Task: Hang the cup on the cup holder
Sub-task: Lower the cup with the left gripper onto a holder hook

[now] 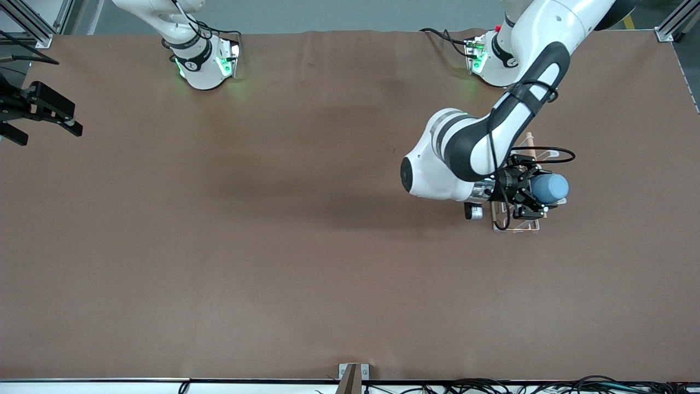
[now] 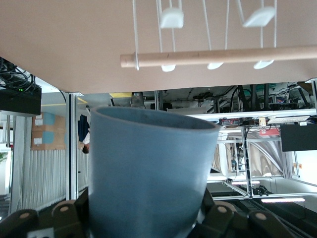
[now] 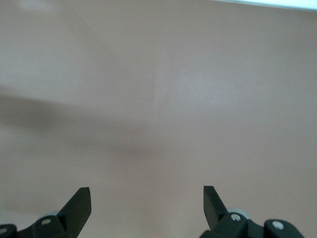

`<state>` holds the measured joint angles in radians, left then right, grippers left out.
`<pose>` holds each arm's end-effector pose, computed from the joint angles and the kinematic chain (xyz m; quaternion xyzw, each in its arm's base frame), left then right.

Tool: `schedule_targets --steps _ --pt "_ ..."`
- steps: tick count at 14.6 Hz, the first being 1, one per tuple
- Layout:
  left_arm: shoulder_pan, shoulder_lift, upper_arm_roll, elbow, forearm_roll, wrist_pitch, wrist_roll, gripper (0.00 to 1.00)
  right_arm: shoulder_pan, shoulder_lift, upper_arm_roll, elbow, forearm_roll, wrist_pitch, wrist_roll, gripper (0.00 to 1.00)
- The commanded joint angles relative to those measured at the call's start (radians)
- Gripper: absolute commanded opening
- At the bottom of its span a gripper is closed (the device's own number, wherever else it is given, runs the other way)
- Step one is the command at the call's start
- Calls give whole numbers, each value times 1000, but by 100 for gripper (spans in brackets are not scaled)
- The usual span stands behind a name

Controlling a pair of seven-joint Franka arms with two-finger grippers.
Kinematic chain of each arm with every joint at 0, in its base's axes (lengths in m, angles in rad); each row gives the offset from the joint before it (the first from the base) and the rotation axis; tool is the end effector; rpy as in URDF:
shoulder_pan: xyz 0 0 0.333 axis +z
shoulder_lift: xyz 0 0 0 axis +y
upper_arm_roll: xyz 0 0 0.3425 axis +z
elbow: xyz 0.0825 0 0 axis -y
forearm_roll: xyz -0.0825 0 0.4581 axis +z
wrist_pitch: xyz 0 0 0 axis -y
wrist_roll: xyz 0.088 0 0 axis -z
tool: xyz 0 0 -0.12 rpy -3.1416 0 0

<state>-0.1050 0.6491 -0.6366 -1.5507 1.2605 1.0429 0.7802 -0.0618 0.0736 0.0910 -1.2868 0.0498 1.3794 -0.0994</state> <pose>0.6315 -0.2846 0.3226 -0.5543 0.5731 0.4313 0.4222 0.6280 0.0223 0.7269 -0.9972 -0.0690 -0.0106 0.0274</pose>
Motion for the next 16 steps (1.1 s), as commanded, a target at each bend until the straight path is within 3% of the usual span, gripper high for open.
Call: schedule_targets --steps 1,7,16 --pt "-5 12 -3 -67 28 -23 -120 50 -6 -8 9 18 -24 -46 15 100" --pt "2 30 6 -147 89 -23 -185 50 -4 -52 13 -35 -7 -42 213 99" --pt "5 87 9 -146 114 -21 -262 50 -1 -120 12 -155 39 -29 309 100"
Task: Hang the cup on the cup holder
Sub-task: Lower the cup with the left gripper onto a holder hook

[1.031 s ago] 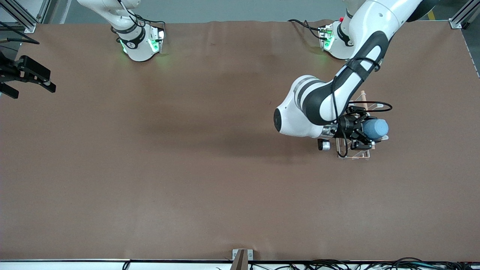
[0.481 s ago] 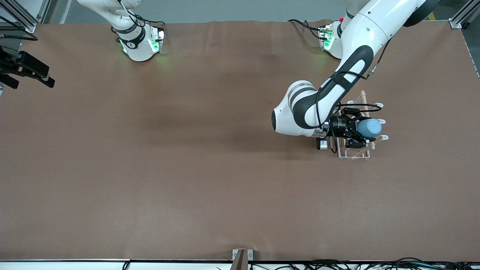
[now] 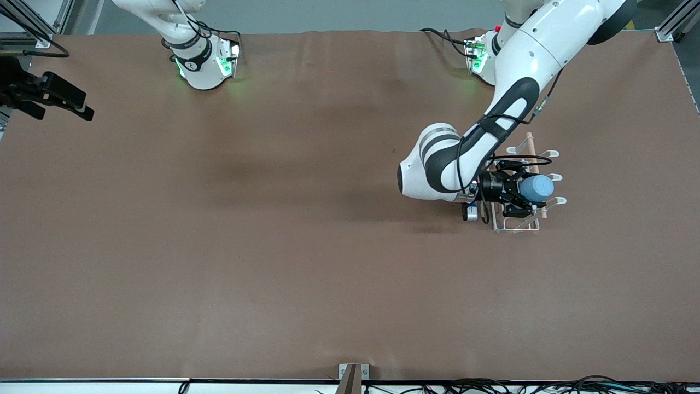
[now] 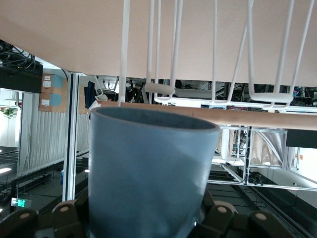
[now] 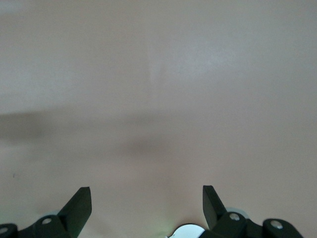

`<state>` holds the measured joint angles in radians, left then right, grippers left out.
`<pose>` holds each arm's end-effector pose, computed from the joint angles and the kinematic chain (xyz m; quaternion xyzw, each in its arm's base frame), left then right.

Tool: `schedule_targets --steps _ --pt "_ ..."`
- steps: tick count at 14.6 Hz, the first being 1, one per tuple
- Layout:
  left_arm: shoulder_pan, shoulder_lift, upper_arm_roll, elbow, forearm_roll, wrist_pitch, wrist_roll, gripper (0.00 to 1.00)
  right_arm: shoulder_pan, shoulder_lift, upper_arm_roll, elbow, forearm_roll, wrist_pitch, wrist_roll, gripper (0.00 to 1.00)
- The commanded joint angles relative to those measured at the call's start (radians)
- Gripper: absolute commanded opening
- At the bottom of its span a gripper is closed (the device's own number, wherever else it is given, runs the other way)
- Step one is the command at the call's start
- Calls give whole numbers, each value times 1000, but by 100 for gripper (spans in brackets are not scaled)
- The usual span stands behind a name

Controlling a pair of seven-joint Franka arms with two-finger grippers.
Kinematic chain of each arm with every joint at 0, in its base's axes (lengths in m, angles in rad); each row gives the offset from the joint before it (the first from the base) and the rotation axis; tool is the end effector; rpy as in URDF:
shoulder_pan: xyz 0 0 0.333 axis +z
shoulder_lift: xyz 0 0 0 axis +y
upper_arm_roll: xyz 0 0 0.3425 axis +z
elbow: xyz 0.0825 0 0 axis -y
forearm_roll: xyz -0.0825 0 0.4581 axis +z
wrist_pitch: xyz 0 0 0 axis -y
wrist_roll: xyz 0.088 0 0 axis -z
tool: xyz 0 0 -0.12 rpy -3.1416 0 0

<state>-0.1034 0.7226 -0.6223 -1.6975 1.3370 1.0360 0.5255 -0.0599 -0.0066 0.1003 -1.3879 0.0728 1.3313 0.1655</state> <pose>0.5966 -0.2709 0.2259 -0.5408 0.5256 0.4300 0.4964 0.5955 0.0343 0.7194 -0.9976 0.0547 0.0285 0.0325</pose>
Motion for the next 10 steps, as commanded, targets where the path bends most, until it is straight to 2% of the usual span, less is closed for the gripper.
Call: schedule_targets --steps 1,7,9,10 --pt "4 21 -5 4 43 -14 -13 50 -2 -38 2 -54 18 19 52 100" --pt "4 64 -5 9 77 -7 -73 54 -2 -30 2 -39 13 20 78 100" --pt "4 67 -5 10 73 -7 -100 81 -3 -30 1 -39 1 38 66 100" --pt "4 67 -5 9 68 -8 -111 100 -3 -30 1 -40 -16 64 63 100"
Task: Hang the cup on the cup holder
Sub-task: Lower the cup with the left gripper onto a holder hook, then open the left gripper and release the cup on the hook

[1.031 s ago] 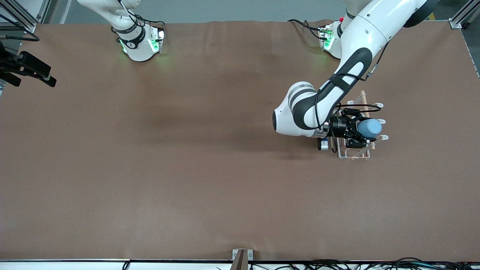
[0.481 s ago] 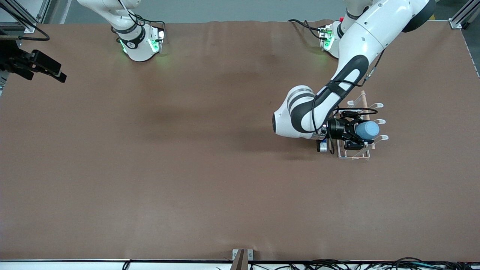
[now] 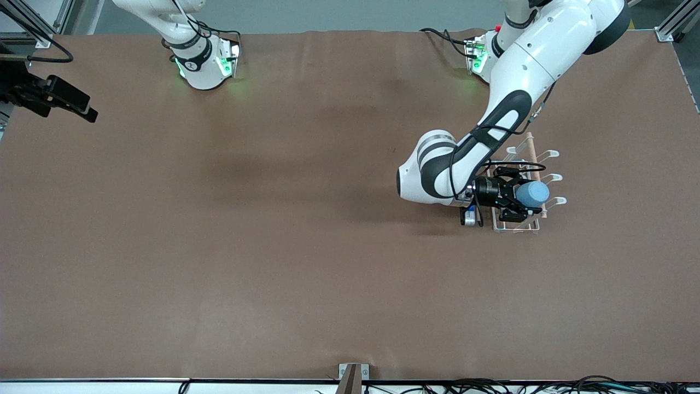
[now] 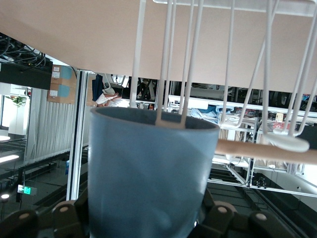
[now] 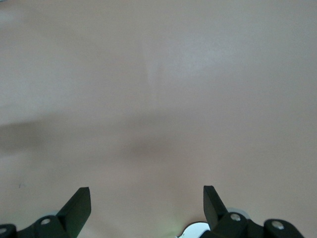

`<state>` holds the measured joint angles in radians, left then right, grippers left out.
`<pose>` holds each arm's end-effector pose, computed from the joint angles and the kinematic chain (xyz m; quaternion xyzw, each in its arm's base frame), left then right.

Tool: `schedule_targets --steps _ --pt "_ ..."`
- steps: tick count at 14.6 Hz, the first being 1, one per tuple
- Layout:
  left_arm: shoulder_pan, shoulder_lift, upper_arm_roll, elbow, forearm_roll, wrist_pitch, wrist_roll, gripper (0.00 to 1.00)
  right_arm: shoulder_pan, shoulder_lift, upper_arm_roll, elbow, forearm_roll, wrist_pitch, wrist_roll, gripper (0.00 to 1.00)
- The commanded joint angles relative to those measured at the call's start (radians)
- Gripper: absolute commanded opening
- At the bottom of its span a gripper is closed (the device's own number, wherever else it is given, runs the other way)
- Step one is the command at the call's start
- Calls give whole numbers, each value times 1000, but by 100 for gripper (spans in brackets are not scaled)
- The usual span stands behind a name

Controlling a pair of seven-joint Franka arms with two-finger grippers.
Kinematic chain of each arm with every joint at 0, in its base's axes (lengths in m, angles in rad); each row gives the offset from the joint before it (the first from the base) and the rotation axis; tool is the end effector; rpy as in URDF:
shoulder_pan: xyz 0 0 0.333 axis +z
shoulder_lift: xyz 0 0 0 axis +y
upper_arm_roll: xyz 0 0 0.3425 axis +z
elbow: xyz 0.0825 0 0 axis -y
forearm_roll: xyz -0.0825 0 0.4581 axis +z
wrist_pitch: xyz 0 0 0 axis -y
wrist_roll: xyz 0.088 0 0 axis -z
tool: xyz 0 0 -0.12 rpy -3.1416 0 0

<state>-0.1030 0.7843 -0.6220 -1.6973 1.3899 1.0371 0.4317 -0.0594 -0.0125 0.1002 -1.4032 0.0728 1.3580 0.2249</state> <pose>0.5958 -0.2698 0.1918 -0.5431 0.5105 0.4125 0.5238 0.5972 0.0347 0.7172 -0.9956 0.0848 0.0209 0.0326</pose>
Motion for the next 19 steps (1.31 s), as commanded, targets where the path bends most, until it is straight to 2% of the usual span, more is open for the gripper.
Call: schedule_targets --steps 1,6,12,14,16,19 --pt "3 6 -5 8 15 -9 -28 100 -4 -24 3 -26 -42 47 4 100" --pt "-1 -5 -8 36 0 -9 -34 100 -11 -23 -1 -26 -50 50 -7 100" --pt "-40 -77 -24 214 -41 -17 -25 100 -26 -21 -4 -23 -48 61 -85 100" --pt "-23 -77 -60 338 -86 -12 -31 100 -28 -5 -8 -14 -51 59 -91 100" --pt "-36 -77 -88 438 -104 20 -51 100 -22 5 -45 1 -53 59 -149 100" --pt "-21 -77 -175 488 -127 78 -226 100 -8 20 -85 23 -57 53 -188 100"
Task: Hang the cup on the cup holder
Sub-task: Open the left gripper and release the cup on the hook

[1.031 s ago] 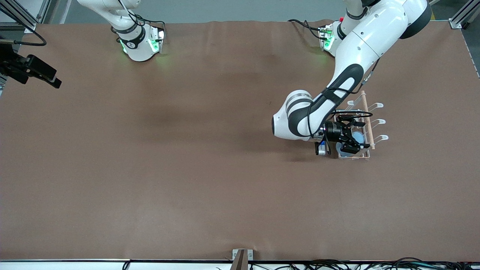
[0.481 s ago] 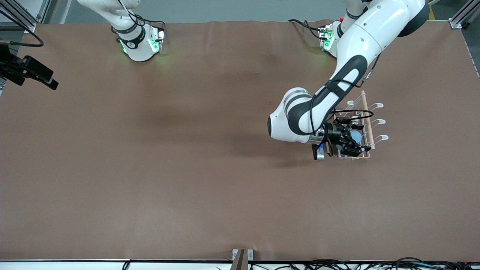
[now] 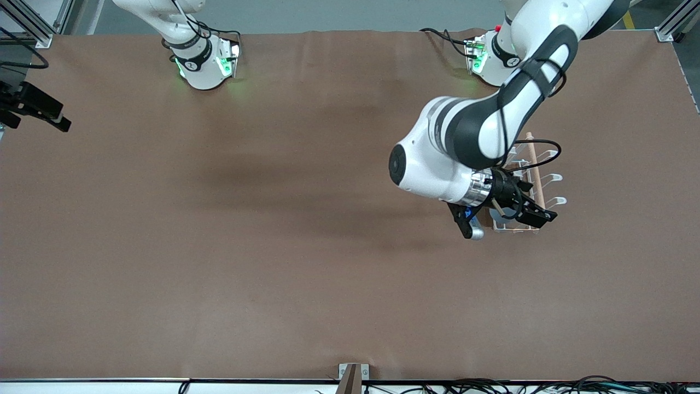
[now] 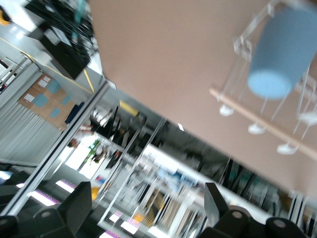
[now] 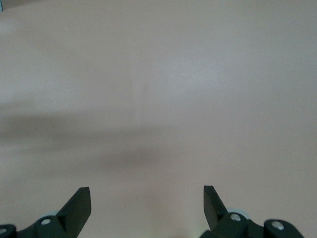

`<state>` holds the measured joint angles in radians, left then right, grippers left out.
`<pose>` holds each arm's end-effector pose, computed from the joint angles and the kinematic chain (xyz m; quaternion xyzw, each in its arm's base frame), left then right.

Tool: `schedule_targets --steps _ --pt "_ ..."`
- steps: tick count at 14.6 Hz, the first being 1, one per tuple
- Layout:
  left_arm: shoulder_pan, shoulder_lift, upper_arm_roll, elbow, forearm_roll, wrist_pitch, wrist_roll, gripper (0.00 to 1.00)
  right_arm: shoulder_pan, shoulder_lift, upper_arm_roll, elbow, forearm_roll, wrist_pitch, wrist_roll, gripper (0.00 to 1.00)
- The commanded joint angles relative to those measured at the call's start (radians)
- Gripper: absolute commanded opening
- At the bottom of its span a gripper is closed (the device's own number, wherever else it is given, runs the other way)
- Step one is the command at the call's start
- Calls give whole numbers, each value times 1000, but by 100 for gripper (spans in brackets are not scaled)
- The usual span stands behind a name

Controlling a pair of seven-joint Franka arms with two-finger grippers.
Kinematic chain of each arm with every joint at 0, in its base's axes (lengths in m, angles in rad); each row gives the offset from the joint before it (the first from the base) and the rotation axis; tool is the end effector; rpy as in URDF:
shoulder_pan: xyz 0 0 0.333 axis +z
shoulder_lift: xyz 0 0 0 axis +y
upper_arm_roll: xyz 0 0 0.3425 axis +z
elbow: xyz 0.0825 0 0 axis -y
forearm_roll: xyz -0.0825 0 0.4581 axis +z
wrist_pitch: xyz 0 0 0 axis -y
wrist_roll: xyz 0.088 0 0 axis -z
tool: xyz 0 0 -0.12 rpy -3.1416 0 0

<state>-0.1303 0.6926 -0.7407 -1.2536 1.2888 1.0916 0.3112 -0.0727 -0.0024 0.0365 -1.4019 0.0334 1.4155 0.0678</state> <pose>0.6734 -0.3414 0.4335 -0.7508 0.4249 0.1920 0.4679 0.6087 -0.0176 0.7166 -0.9986 0.0493 -0.0077 0.0166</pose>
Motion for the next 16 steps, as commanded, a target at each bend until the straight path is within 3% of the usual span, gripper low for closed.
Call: schedule_targets --steps 1,4,8,16 --pt "17 13 -86 52 -51 42 -166 100 5 10 -26 21 -18 -7 -32 100" --pt "87 -7 -178 57 -181 120 -337 100 -1 10 -36 21 -20 -9 -31 100" --pt "300 -37 -331 57 -429 231 -458 100 5 10 -30 21 -89 -15 -31 100" --pt "604 -77 -600 48 -566 231 -884 100 2 10 -27 23 -53 -26 -26 100"
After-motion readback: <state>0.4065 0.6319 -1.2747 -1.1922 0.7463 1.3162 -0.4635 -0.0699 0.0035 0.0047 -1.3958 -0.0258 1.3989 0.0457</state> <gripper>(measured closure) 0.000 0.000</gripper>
